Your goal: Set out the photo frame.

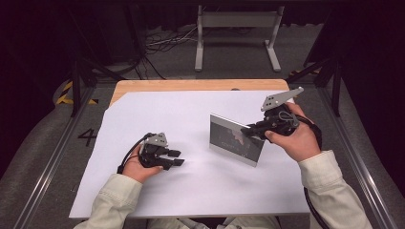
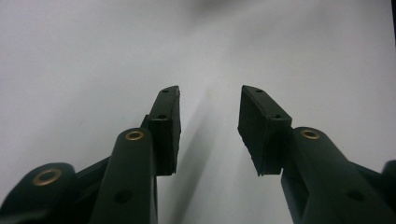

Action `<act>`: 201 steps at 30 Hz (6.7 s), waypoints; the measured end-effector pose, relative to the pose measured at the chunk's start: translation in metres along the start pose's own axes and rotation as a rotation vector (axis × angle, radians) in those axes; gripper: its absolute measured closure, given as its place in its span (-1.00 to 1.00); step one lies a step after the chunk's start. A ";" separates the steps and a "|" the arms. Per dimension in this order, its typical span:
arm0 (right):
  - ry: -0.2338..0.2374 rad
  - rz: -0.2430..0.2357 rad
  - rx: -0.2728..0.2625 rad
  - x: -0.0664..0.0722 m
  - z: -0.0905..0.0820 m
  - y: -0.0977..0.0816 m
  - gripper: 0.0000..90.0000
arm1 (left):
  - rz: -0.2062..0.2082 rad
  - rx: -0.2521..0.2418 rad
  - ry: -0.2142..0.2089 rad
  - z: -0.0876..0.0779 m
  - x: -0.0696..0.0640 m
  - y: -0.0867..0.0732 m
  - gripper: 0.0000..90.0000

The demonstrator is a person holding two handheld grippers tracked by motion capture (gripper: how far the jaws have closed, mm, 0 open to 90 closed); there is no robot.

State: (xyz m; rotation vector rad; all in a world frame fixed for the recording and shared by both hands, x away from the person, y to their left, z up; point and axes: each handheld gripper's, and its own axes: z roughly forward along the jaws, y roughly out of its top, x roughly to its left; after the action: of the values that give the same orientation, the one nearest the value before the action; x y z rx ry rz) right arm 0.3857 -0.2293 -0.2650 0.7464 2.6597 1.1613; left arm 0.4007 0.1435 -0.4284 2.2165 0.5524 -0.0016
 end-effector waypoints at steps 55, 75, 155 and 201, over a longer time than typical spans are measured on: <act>0.197 -0.195 0.063 -0.029 0.069 0.030 0.87 | -0.074 -0.038 0.070 -0.012 0.013 -0.008 0.04; 0.262 -0.249 0.117 -0.033 0.079 0.031 0.86 | -0.097 -0.038 0.063 -0.013 0.015 -0.013 0.03; 0.016 -0.124 -0.020 -0.065 -0.006 -0.036 -0.06 | -0.098 -0.046 0.076 -0.013 0.019 -0.012 -0.03; -0.089 0.073 -0.143 -0.067 0.036 -0.136 -0.36 | -0.098 -0.084 0.120 -0.016 0.022 -0.015 -0.04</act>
State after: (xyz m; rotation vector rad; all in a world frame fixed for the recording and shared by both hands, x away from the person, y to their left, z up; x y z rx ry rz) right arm 0.4029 -0.3179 -0.3923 0.8549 2.4666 1.2890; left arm 0.4117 0.1725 -0.4332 2.1152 0.7144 0.1025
